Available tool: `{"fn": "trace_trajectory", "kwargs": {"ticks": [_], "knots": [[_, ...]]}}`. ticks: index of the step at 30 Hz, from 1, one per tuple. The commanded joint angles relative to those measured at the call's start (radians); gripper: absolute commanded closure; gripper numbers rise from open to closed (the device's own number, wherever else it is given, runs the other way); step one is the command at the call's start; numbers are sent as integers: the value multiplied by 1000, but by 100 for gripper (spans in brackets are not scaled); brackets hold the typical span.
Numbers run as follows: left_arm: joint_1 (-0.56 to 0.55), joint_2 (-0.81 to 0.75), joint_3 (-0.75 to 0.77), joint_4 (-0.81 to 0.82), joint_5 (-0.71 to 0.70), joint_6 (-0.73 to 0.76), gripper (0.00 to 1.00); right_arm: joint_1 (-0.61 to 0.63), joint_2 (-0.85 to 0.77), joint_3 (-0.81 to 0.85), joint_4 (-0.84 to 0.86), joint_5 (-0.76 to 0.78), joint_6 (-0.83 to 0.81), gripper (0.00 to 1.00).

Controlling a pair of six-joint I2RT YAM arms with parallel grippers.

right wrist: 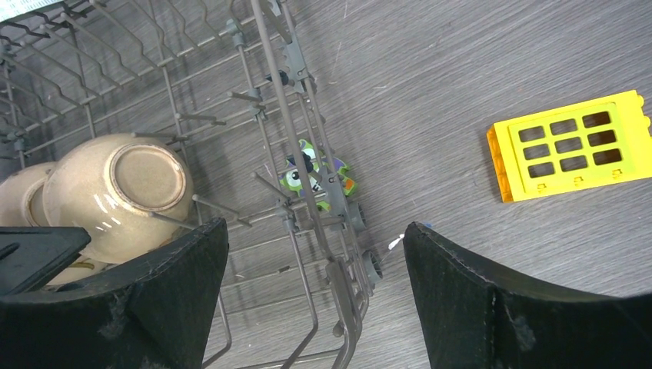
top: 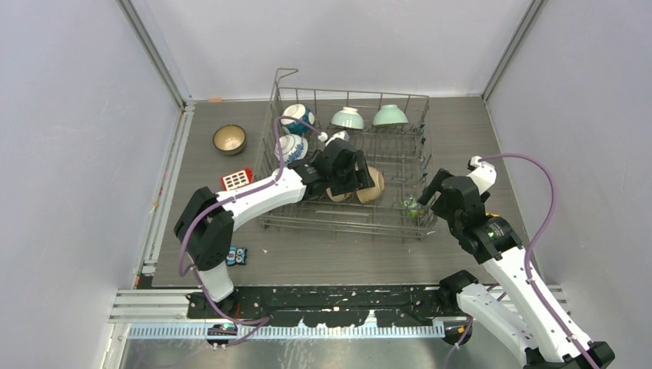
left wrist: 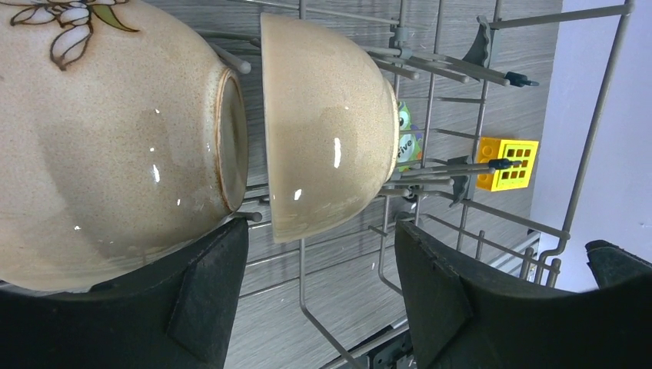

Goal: Unload the bowls from the dish rack
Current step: Pick up the bowl from the dish rack.

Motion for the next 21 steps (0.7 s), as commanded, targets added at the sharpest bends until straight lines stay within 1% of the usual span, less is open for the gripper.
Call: {"fn": "trace_trajectory", "kwargs": {"ticks": [1, 14, 19, 21], "knots": [[4, -3, 6, 92, 37, 19, 30, -2, -16, 16, 32, -7, -1, 12], [4, -3, -62, 241, 119, 7, 37, -2, -29, 6, 41, -19, -2, 12], [4, -11, -71, 268, 139, 7, 39, -3, -29, 2, 48, -22, -4, 12], [4, -13, -68, 256, 143, 8, 39, -4, -28, 2, 46, -23, -4, 12]]}}
